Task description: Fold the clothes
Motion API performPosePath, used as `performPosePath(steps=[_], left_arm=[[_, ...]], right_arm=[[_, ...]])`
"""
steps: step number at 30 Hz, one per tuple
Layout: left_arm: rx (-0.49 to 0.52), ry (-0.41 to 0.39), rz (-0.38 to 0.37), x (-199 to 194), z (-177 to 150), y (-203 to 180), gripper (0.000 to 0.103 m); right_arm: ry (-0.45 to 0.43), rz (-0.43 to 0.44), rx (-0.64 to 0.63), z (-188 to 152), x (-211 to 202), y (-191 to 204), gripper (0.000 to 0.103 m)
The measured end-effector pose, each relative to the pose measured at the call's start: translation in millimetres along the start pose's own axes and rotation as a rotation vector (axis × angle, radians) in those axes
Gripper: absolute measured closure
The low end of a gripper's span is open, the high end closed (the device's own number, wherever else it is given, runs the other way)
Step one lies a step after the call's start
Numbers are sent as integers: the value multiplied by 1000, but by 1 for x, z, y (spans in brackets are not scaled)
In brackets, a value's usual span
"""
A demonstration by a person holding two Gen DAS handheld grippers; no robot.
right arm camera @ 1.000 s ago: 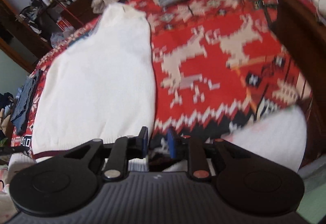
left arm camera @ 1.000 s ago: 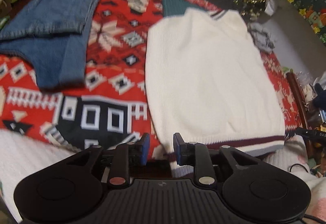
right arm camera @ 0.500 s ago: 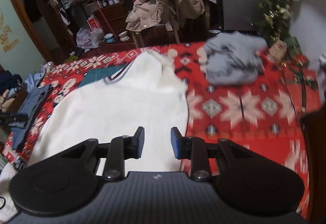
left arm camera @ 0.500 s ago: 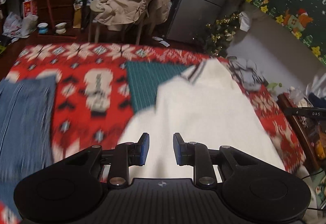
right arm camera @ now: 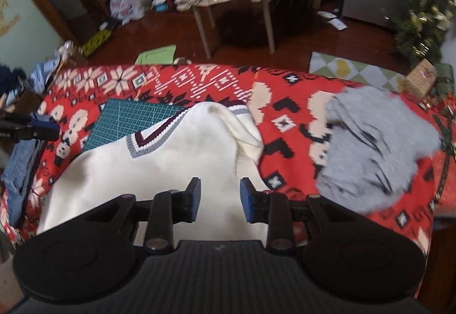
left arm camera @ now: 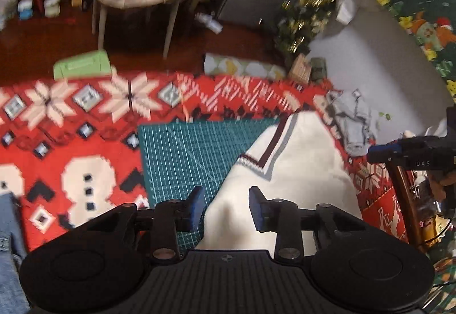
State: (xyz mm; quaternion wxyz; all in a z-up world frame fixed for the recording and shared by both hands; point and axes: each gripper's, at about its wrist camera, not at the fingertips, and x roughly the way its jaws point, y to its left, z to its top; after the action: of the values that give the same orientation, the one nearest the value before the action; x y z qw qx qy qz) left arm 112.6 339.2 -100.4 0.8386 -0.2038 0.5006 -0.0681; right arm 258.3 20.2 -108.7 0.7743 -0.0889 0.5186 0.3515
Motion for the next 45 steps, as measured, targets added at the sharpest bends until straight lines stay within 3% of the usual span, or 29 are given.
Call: performPosePath(steps=[2, 6, 13, 14, 15, 16, 17, 18, 20, 26, 30, 35, 38, 41, 45], left_arm=[[0, 31, -8, 15, 2, 0, 69], [-33, 90, -16, 44, 4, 4, 68], [-71, 147, -44, 67, 11, 5, 66], [-71, 151, -46, 68, 12, 3, 72], [-71, 155, -49, 69, 12, 2, 91], [-68, 162, -49, 69, 12, 0, 97], [-59, 156, -42, 66, 11, -5, 97], [-48, 143, -32, 63, 10, -10, 98], [-34, 124, -31, 46, 8, -24, 98], [78, 116, -73, -5, -16, -88, 98], [123, 181, -101, -5, -53, -122, 98], [170, 259, -79, 23, -108, -144, 98], [131, 304, -68, 42, -132, -143, 98], [123, 333, -25, 55, -147, -142, 98], [93, 342, -25, 50, -147, -142, 95]], right_arm=[[17, 6, -13, 12, 15, 4, 67], [12, -8, -63, 41, 38, 11, 49], [41, -6, -121, 75, 87, 12, 43], [58, -1, -127, 77, 94, 12, 43], [77, 15, -136, 77, 99, 12, 46], [96, 31, -146, 78, 105, 13, 71], [101, 40, -148, 76, 102, 15, 90], [107, 50, -151, 73, 100, 17, 98], [117, 70, -156, 69, 95, 21, 98], [79, 100, -107, 25, 17, 41, 98], [135, 104, -60, -26, -16, 52, 98], [210, 93, 67, -92, -23, 50, 98], [232, 78, 128, -124, -16, 47, 98], [254, 56, 145, -145, -1, 44, 98], [246, 38, 189, -164, 6, 39, 95]])
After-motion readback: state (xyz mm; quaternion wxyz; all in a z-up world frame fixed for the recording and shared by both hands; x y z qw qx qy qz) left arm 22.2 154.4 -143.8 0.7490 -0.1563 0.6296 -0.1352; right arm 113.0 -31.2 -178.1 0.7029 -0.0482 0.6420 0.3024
